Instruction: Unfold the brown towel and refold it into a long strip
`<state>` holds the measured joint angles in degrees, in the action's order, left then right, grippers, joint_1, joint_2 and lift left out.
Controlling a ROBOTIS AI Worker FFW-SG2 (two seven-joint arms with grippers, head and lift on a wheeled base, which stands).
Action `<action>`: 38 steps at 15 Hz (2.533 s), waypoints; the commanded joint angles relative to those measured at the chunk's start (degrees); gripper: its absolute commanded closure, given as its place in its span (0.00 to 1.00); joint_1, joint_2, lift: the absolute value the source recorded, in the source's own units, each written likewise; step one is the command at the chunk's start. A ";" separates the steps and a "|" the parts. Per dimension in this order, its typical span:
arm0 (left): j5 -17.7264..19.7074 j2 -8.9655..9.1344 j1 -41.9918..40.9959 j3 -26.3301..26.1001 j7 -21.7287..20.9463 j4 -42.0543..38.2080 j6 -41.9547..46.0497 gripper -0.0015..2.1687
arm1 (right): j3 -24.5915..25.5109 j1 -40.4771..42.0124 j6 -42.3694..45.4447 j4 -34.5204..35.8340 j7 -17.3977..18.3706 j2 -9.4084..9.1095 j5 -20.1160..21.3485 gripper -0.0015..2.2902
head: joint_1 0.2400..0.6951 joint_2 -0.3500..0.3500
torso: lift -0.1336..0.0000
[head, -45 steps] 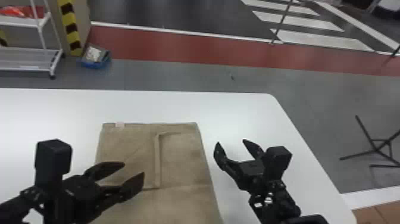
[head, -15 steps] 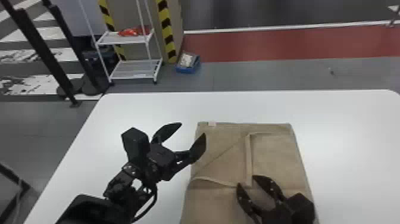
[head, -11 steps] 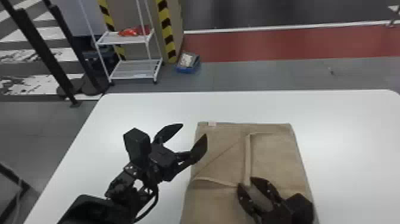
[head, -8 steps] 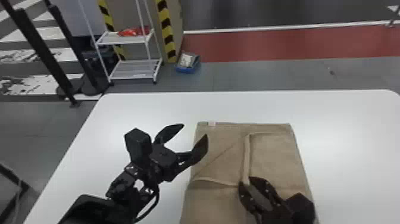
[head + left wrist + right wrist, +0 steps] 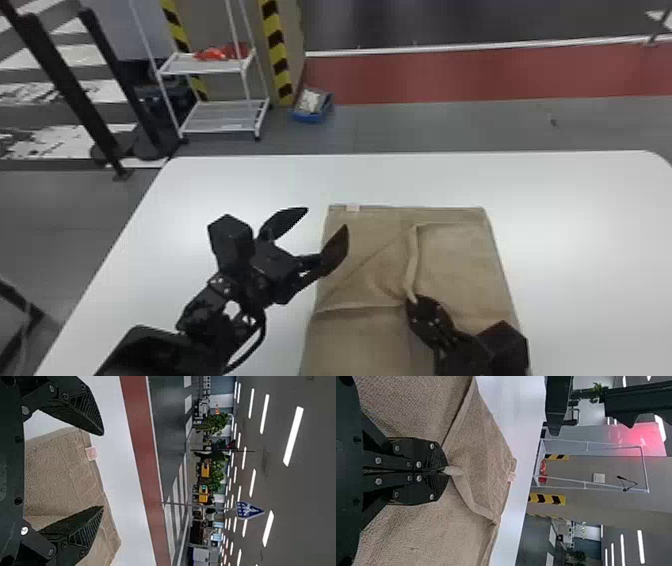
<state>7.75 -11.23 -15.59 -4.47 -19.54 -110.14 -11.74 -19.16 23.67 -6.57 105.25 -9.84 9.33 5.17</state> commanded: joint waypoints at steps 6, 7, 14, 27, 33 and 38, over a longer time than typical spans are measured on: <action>-1.07 -0.02 0.39 -0.19 0.65 1.51 0.18 0.12 | 9.05 4.36 9.59 1.01 0.00 0.07 -4.47 0.66 | 1.00 0.63 | 0.08; -1.07 -0.02 0.56 -0.19 0.65 2.12 1.05 0.12 | 11.16 5.15 10.30 1.63 0.00 0.07 -6.40 0.66 | 1.00 0.61 | 0.08; -0.63 0.24 4.25 -1.42 0.91 7.83 3.87 0.12 | 27.59 8.41 11.18 6.02 -3.52 -2.57 -15.01 0.66 | 1.00 0.38 | 0.08; -0.55 -0.02 4.25 -1.60 0.82 7.66 2.99 0.12 | 54.93 -8.21 -15.54 -1.36 -10.19 0.42 -21.17 0.66 | 1.00 0.00 | 0.08; -0.28 -0.46 4.96 -0.81 -1.11 7.83 -1.76 0.12 | 58.00 -9.96 -17.83 -4.17 -10.28 1.56 -21.17 0.66 | 1.00 0.00 | 0.08; -0.37 0.06 8.30 -2.65 -2.87 12.58 -7.21 0.25 | 55.90 -8.47 -15.54 -3.47 -10.37 -0.11 -20.90 0.66 | 1.00 0.00 | 0.08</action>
<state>7.26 -11.32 -8.20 -6.42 -22.45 -99.05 -18.17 37.06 14.98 -22.38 101.71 -20.13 9.43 -15.81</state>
